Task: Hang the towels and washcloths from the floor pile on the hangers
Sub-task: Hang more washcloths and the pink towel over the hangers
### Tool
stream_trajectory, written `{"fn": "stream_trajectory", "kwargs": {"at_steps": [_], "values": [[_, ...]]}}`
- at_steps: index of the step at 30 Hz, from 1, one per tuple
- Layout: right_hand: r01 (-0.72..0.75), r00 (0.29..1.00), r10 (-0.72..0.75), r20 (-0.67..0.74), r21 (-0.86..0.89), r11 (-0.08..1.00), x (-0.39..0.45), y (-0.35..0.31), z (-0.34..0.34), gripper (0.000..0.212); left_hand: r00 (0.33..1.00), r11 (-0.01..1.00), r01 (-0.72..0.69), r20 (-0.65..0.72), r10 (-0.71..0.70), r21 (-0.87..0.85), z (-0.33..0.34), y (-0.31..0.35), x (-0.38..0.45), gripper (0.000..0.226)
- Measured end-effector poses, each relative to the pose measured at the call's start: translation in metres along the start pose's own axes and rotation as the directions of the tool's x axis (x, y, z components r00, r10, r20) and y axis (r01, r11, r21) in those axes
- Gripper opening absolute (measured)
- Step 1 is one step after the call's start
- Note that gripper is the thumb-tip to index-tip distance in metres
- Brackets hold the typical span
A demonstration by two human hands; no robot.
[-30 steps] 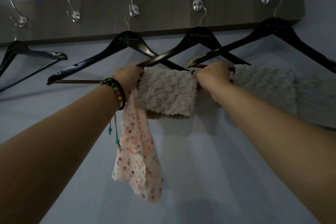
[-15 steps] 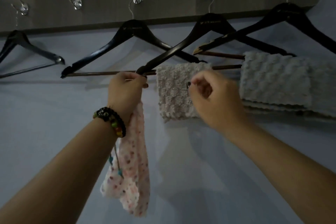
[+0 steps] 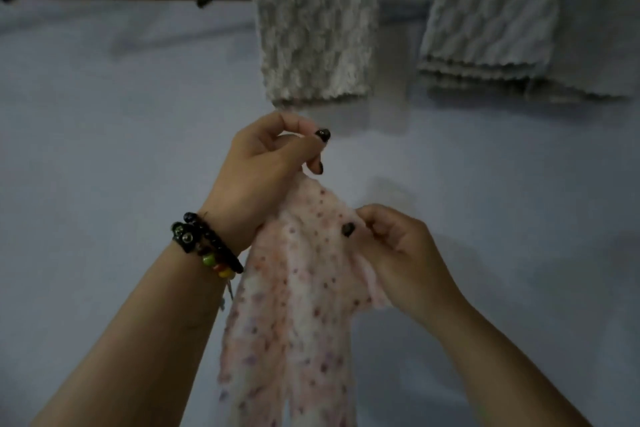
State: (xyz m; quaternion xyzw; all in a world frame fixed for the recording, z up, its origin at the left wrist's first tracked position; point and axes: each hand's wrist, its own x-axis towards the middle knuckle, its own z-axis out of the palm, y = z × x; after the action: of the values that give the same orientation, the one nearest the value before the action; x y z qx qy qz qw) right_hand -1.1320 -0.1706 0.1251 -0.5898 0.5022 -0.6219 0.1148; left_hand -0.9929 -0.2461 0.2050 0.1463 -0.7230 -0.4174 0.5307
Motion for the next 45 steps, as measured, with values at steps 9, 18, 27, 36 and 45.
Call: {"fn": "stream_trajectory", "kwargs": {"at_steps": [9, 18, 27, 36, 45], "values": [[-0.122, 0.984, 0.080, -0.162, -0.271, 0.955, -0.034, 0.055, -0.067, 0.020, 0.965, 0.928, 0.090, 0.198, -0.170, 0.361, 0.013, -0.110, -0.065, 0.026], [-0.337, 0.939, 0.129, -0.319, -0.776, 0.534, -0.108, 0.111, -0.091, 0.013, 0.829, 0.826, 0.556, -0.002, -0.559, -0.092, 0.043, -0.171, -0.155, 0.020], [-0.762, 0.631, 0.774, -0.040, 0.155, 0.629, -0.146, 0.089, -0.063, 0.032, 0.704, 0.691, 0.694, -0.014, -0.710, -0.202, 0.077, -0.175, -0.179, 0.022], [-0.324, 0.937, 0.349, -0.006, -0.386, 0.864, -0.143, 0.073, -0.053, 0.003, 0.762, 0.730, 0.640, 0.074, -0.644, -0.239, 0.084, -0.171, -0.180, 0.027], [-0.011, 1.000, 0.022, 0.019, -0.439, 0.899, -0.127, 0.089, -0.046, 0.018, 0.796, 0.740, 0.599, 0.128, -0.592, -0.304, 0.086, -0.168, -0.181, 0.028]]}}
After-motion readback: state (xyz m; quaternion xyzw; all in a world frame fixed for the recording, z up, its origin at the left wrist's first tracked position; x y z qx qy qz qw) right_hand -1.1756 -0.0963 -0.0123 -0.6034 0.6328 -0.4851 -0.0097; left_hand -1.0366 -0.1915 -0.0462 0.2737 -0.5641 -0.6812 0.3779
